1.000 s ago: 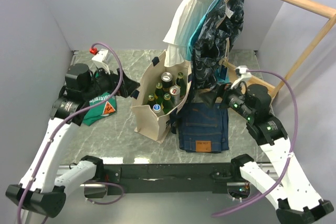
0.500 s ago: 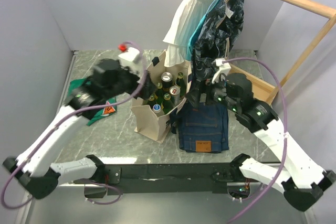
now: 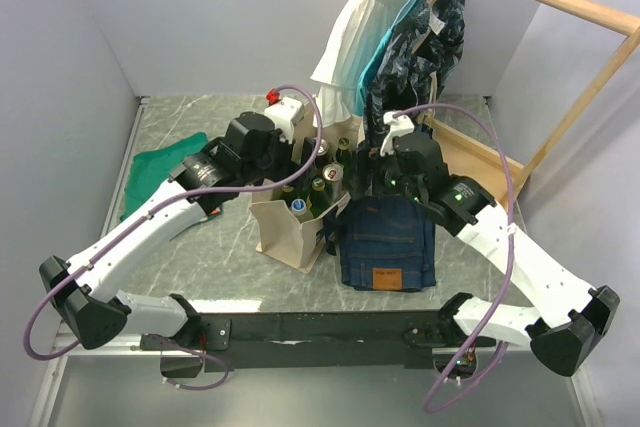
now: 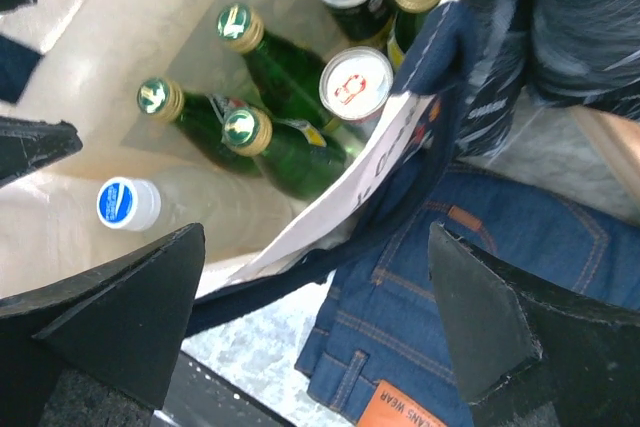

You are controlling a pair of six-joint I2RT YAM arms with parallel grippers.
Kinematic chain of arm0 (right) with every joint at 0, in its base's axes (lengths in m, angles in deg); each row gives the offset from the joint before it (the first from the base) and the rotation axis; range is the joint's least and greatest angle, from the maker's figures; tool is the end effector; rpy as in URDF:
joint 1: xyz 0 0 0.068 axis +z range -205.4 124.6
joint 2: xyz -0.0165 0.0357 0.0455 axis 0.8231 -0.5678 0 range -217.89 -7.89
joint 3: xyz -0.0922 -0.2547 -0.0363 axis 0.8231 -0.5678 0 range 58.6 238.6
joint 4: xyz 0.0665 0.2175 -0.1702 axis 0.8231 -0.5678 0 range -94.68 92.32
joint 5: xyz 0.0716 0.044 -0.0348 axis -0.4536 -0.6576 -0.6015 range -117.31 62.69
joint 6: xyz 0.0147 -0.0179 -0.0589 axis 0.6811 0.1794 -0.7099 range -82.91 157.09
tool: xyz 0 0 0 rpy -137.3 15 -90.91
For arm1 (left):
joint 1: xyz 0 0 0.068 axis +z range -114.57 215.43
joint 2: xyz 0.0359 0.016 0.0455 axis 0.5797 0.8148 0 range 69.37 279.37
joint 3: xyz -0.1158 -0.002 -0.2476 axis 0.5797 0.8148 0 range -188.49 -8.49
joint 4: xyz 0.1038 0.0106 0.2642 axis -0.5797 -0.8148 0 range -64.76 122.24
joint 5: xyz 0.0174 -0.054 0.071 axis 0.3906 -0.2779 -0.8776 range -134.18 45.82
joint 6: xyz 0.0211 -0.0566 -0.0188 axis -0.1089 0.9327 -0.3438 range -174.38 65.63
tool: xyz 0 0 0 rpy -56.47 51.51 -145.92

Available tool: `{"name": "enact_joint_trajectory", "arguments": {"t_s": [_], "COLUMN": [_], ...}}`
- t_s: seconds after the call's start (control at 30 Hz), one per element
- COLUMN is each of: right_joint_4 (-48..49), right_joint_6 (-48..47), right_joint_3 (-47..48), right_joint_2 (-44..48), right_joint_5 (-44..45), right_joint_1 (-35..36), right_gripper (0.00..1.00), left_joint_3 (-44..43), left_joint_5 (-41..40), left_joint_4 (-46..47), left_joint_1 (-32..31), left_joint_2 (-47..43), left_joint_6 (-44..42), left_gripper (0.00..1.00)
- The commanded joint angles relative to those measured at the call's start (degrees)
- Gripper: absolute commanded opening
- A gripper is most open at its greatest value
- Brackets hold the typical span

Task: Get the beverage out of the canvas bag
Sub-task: Take out the drink from the canvas bag.

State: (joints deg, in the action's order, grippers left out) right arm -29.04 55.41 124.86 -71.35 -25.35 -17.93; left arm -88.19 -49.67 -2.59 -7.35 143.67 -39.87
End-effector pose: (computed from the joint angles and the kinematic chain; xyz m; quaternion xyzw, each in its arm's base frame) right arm 0.2195 0.1661 0.3646 -0.1343 0.8490 0.2260 0.4583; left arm 0.2359 -0.2120 0.3932 0.1872 0.8423 -0.2051 0.4620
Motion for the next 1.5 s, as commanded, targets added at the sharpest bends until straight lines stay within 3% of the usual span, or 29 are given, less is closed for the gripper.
{"name": "enact_joint_trajectory", "arguments": {"t_s": [0.0, 0.33, 0.63, 0.9, 1.47], "right_joint_4": [0.8, -4.1, -9.8, -9.3, -9.2], "right_joint_6": [0.6, -0.5, -1.8, -1.7, 0.0], "right_joint_3": [-2.4, -5.7, -3.0, -1.4, 0.7], "right_joint_2": [1.4, 1.1, 2.4, 1.2, -3.1], "right_joint_5": [0.0, -0.3, -1.3, -3.4, -2.4], "right_joint_1": [1.5, 5.1, 10.4, 15.3, 25.1], "right_gripper": [0.98, 0.96, 0.98, 0.98, 0.98], "left_joint_3": [1.2, 4.0, 3.0, 1.0, 1.4], "left_joint_5": [-0.7, -0.2, 1.6, 5.0, 2.4], "left_joint_4": [1.9, 1.6, -0.1, -1.7, -5.8], "left_joint_1": [-0.6, -1.0, -1.7, -3.2, -6.0], "left_joint_2": [-2.3, -3.2, -3.4, -1.8, -1.2], "left_joint_6": [1.1, 1.3, 0.5, -1.1, -1.0], "left_gripper": [0.99, 0.99, 0.97, 0.96, 0.95]}}
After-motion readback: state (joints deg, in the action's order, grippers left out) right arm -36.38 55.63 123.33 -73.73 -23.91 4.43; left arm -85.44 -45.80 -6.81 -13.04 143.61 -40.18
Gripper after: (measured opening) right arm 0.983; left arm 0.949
